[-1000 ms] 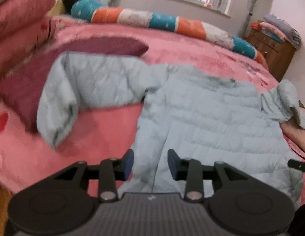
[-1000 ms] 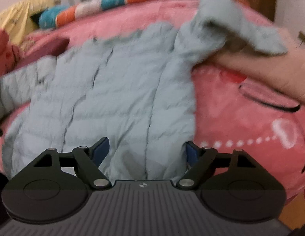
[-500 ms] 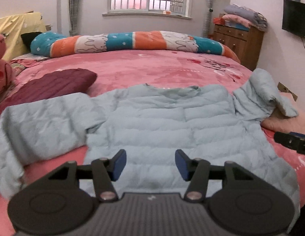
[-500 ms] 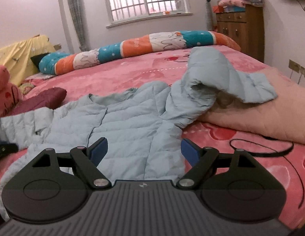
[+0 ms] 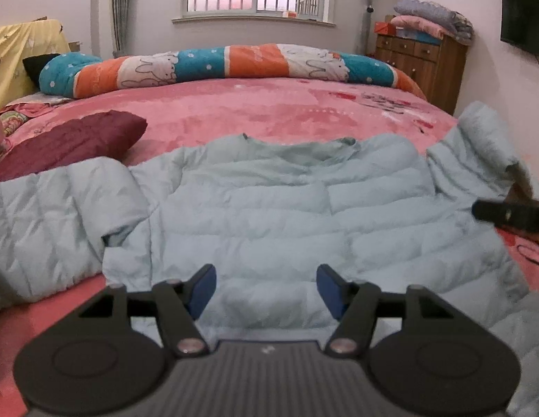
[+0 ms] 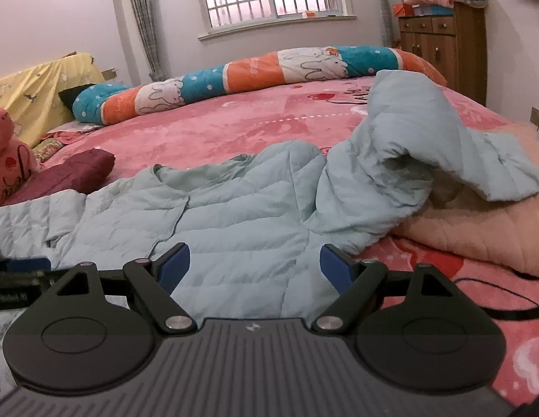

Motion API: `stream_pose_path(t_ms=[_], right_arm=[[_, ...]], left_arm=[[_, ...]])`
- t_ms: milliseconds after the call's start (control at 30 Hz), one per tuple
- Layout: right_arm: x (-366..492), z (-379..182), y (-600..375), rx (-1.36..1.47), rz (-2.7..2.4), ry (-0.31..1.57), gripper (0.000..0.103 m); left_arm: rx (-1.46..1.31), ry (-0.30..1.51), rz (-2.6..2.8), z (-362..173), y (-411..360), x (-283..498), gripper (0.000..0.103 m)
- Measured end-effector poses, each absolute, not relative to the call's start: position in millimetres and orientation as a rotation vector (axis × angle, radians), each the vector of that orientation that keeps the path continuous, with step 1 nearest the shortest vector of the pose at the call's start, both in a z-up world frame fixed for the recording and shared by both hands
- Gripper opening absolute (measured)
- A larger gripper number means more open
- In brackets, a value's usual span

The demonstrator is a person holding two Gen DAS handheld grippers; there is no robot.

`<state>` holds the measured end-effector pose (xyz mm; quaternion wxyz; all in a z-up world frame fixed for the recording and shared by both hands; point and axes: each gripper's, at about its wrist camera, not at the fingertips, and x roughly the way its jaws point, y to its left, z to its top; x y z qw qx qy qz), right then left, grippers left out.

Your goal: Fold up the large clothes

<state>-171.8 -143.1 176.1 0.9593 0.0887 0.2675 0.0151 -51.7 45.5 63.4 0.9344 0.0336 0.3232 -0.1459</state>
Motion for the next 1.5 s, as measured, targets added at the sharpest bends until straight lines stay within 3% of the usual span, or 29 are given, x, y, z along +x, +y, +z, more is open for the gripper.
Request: stream_pose_path(t_ms=[100, 600, 1100, 1500], right_arm=[[-164.5, 177.2, -141.2, 0.172, 0.014, 0.555, 0.103], [-99.8, 147.2, -149.0, 0.164, -0.064, 0.644, 0.103], [-8.7, 128.3, -150.7, 0.115, -0.121, 0.709, 0.103], [26.0, 112.5, -159.2, 0.097, -0.17, 0.645, 0.103]], left_arm=[[0.079, 0.659, -0.305, 53.9, 48.7, -45.8, 0.072], [-0.027, 0.632, -0.358, 16.0, 69.8, -28.6, 0.082], [-0.042, 0.66, -0.357, 9.3, 67.5, -23.2, 0.088], [-0.046, 0.669, -0.369, 6.1, 64.6, -21.3, 0.094]])
